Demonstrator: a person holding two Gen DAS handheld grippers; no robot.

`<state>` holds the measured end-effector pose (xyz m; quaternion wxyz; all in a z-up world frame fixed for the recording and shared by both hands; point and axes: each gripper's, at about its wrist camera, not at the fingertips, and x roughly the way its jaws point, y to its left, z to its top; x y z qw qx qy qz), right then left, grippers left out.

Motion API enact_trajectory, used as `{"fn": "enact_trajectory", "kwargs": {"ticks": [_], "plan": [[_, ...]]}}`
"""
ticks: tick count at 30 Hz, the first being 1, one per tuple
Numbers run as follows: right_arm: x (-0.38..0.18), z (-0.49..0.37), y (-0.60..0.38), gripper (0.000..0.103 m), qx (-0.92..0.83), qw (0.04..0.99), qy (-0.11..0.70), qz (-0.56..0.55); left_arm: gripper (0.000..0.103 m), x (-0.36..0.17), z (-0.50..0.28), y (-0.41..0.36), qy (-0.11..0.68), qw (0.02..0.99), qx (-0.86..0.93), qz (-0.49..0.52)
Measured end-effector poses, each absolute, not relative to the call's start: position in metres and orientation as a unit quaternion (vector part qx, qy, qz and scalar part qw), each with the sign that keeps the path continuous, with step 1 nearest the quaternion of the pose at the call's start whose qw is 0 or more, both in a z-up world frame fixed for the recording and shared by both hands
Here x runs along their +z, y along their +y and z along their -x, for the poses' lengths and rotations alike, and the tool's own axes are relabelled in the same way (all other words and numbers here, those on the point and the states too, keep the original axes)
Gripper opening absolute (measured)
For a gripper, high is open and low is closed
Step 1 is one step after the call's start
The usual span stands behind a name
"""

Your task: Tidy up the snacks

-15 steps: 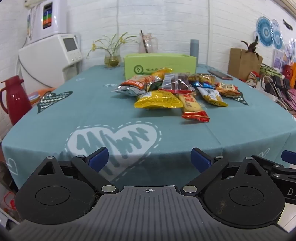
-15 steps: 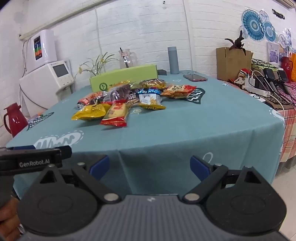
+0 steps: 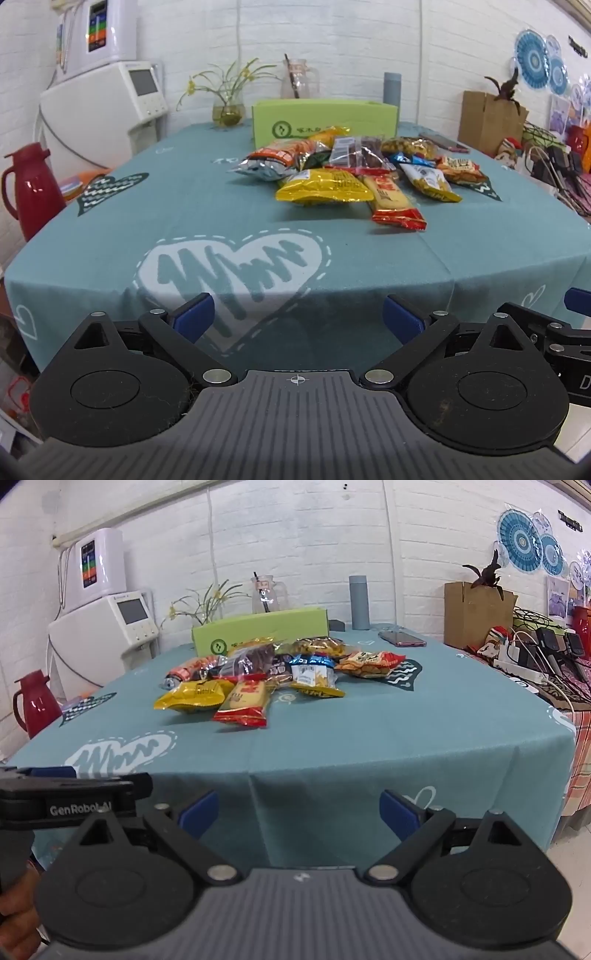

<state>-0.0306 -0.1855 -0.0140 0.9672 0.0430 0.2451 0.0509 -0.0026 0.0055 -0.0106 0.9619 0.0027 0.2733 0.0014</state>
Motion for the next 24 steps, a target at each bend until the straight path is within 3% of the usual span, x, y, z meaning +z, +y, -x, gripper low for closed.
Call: {"fn": "enact_trajectory", "kwargs": {"ticks": [24], "plan": [[-0.0172, 0.0285, -0.1816, 0.092, 0.054, 0.966, 0.251, -0.040, 0.090, -0.0141, 0.0033, 0.0031, 0.278, 0.960, -0.001, -0.010]]}}
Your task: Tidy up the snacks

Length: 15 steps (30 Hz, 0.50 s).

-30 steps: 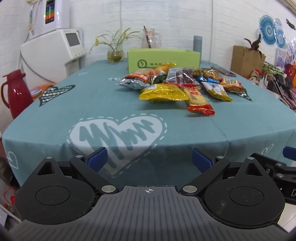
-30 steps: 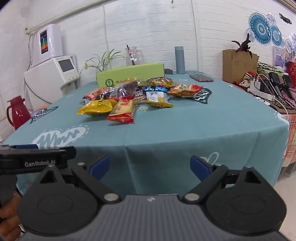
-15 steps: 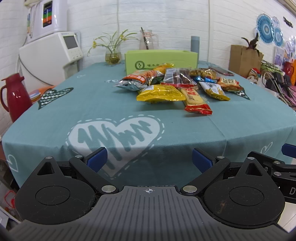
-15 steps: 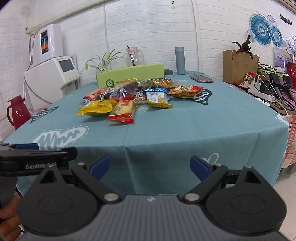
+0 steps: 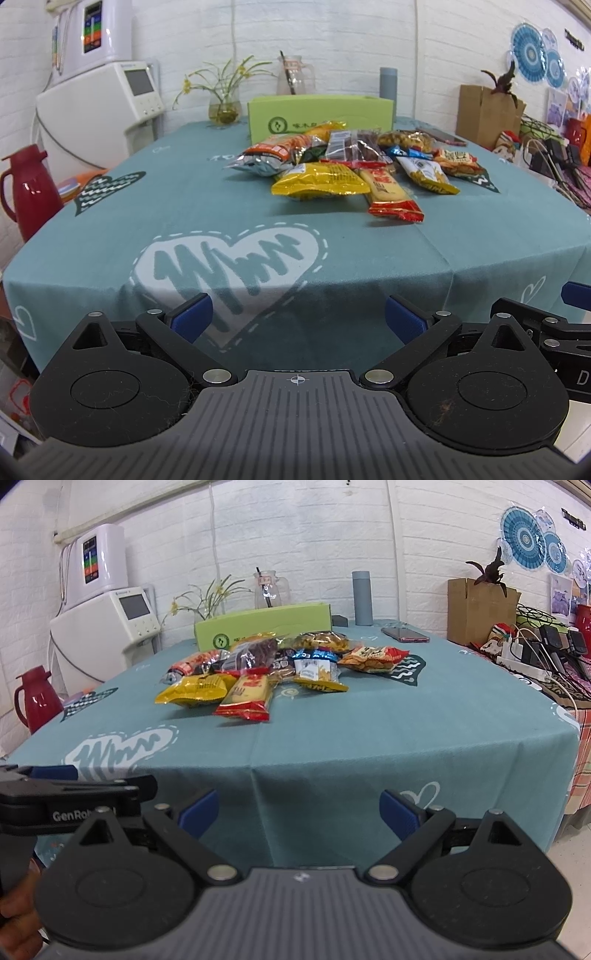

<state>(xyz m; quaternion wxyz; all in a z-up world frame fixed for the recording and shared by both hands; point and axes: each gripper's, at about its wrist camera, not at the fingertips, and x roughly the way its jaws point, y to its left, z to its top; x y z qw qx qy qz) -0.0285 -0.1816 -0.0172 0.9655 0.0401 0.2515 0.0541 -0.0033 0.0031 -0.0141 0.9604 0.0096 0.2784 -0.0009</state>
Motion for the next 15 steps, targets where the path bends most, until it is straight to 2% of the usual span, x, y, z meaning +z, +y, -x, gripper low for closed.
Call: {"fn": "enact_trajectory", "kwargs": {"ticks": [15], "plan": [[-0.0179, 0.0292, -0.1785, 0.092, 0.058, 0.966, 0.250, -0.033, 0.091, -0.0181, 0.0036, 0.0044, 0.285, 0.959, -0.001, -0.009]]}}
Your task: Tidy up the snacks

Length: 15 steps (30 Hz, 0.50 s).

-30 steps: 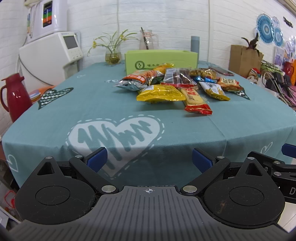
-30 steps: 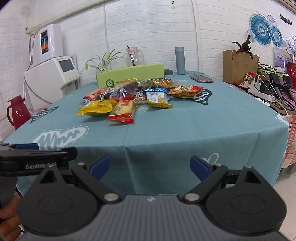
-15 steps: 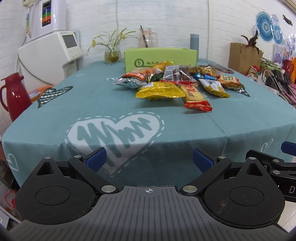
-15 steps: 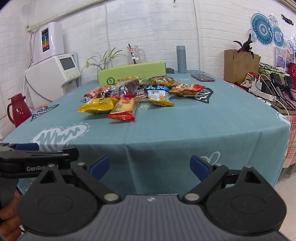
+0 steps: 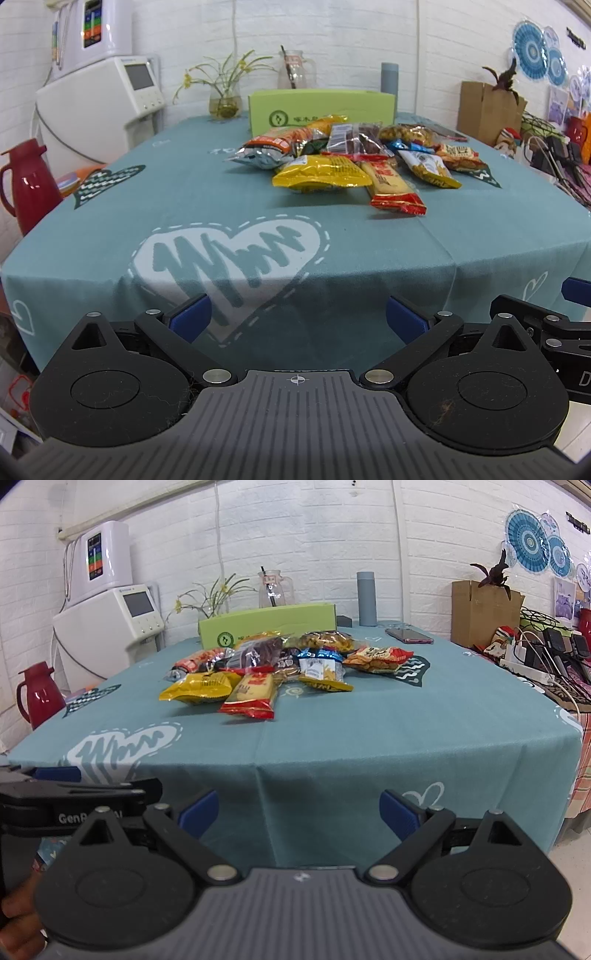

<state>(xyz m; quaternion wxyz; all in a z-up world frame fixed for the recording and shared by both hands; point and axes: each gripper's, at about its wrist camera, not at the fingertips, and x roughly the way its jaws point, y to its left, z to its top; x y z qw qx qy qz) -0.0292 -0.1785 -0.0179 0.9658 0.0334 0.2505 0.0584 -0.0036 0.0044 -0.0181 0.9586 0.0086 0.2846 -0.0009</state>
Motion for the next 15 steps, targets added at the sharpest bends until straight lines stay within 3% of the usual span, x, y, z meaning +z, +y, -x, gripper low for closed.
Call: {"fn": "enact_trajectory", "kwargs": {"ticks": [15], "plan": [[-0.0158, 0.0283, -0.1771, 0.092, 0.058, 0.967, 0.245, -0.029, 0.091, -0.0160, -0.0016, 0.0082, 0.287, 0.958, 0.000, -0.005]]}}
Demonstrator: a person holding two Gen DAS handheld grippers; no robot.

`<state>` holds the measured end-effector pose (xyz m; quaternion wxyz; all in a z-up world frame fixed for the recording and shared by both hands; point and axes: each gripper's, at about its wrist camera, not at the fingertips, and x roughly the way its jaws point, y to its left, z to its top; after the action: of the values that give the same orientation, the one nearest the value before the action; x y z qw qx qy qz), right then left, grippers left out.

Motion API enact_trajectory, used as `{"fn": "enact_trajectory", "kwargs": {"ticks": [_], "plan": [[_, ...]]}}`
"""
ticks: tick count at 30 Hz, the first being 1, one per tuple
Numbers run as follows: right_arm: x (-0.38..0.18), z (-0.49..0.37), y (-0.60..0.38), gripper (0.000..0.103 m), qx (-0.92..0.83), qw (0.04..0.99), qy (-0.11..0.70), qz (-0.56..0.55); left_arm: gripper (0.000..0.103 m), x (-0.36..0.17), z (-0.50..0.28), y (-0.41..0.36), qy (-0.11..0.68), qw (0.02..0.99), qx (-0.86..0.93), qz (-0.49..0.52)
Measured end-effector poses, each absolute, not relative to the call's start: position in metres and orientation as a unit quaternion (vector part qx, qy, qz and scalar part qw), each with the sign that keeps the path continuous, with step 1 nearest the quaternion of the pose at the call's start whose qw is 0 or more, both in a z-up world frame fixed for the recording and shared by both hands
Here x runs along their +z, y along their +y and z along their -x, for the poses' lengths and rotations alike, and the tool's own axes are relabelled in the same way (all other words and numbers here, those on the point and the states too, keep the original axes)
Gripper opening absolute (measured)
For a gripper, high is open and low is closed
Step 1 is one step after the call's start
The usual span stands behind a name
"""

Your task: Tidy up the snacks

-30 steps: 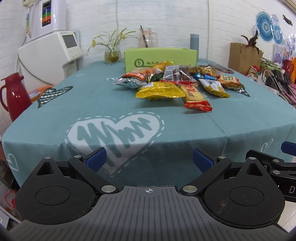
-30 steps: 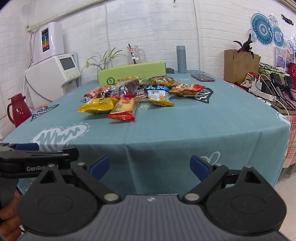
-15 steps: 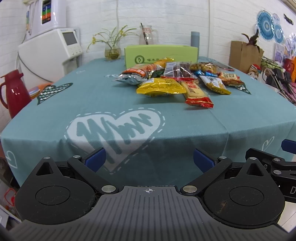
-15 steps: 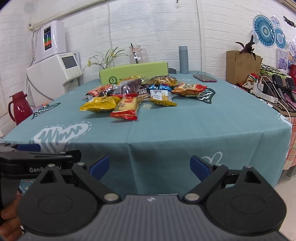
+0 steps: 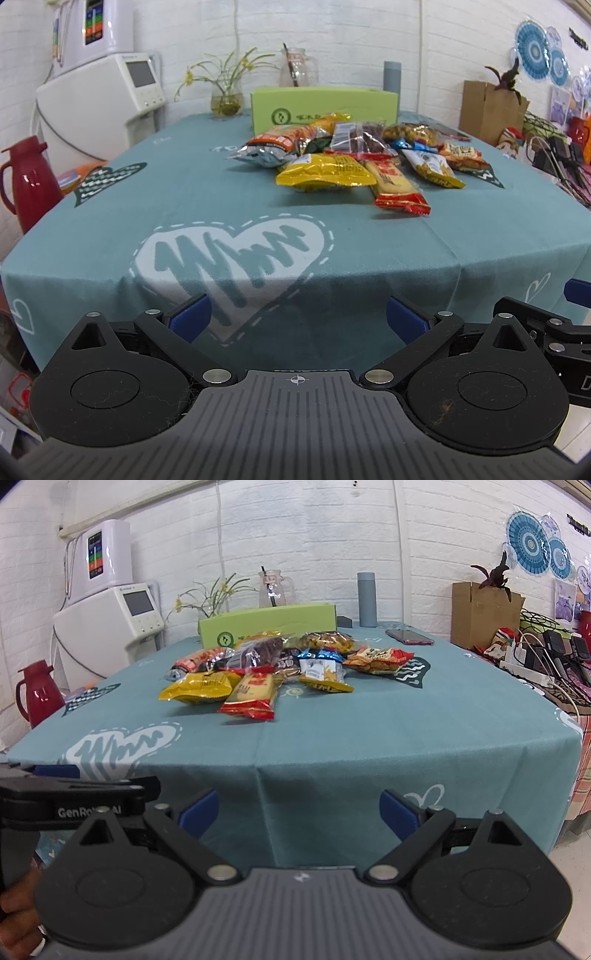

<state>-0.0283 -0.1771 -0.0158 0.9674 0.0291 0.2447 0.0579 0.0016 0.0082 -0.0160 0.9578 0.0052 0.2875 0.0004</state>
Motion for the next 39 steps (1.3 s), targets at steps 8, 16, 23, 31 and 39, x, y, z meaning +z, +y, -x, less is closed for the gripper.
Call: {"fn": "enact_trajectory", "kwargs": {"ticks": [8, 16, 23, 31, 39], "plan": [[-0.001, -0.038, -0.187, 0.092, 0.028, 0.977, 0.212, 0.009, 0.092, 0.018, -0.059, 0.016, 0.273, 0.962, 0.008, 0.019], [-0.024, -0.087, -0.200, 0.093, 0.049, 0.964, 0.260, 0.000, 0.088, 0.005, -0.101, 0.020, 0.324, 0.945, -0.013, 0.032], [-0.034, -0.085, -0.213, 0.093, 0.085, 0.972, 0.218, 0.014, 0.085, 0.002, -0.124, 0.039, 0.366, 0.928, -0.032, 0.055], [0.012, -0.101, -0.174, 0.093, 0.224, 0.944, 0.242, 0.021, 0.085, 0.038, -0.145, 0.056, 0.353, 0.927, -0.097, 0.081], [0.013, -0.159, -0.096, 0.092, 0.331, 0.901, 0.254, 0.115, 0.081, 0.036, -0.199, 0.064, 0.375, 0.916, -0.118, 0.082]]}}
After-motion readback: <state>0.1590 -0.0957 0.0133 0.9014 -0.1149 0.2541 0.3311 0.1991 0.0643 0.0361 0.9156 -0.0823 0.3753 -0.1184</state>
